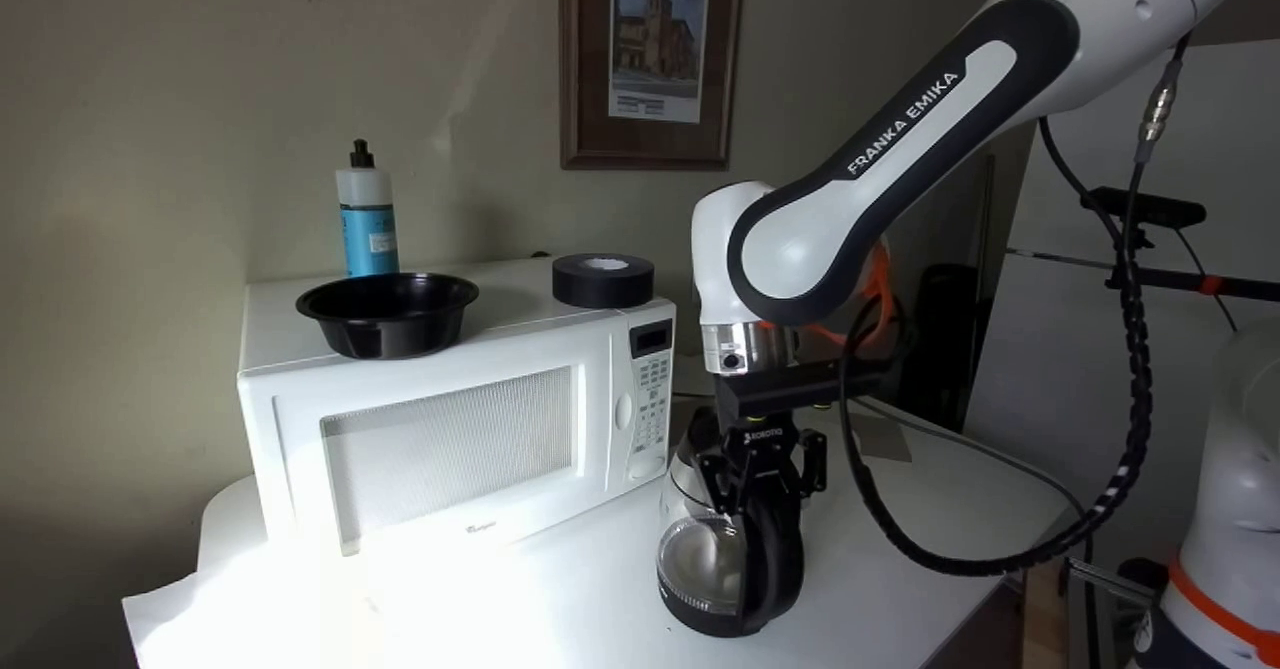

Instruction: Move the kettle to the back left side of the table.

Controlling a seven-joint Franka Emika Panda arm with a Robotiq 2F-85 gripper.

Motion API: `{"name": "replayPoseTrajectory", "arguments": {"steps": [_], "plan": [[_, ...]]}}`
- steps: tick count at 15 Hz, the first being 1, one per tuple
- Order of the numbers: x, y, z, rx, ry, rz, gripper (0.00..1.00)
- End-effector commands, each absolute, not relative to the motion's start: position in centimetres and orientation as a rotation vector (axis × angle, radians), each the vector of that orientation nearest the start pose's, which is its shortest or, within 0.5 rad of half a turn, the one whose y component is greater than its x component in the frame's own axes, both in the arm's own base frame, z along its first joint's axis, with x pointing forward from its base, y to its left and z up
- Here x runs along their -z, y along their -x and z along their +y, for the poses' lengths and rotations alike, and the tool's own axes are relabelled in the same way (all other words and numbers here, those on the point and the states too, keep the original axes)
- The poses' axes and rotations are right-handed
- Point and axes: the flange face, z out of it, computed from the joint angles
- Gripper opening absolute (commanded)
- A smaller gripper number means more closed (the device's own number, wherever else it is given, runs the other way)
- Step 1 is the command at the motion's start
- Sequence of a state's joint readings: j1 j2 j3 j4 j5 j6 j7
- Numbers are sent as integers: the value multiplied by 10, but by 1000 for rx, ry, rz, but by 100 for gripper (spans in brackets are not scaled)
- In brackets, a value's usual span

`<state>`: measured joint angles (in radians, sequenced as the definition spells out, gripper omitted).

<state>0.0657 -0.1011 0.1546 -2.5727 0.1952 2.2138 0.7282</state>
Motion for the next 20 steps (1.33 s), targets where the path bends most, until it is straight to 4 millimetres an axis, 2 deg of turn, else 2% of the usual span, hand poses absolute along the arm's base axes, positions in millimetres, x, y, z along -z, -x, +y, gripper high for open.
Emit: {"name": "replayPoseTrajectory", "arguments": {"steps": [1,2,5,12,20], "plan": [[-280,-403,99,-418,2970,995,20],[-284,-404,99,-404,2974,992,14],[-296,-401,96,-373,2993,985,13],[-342,-391,78,-195,2969,1019,13],[-360,-389,44,-135,2889,1120,13]]}}
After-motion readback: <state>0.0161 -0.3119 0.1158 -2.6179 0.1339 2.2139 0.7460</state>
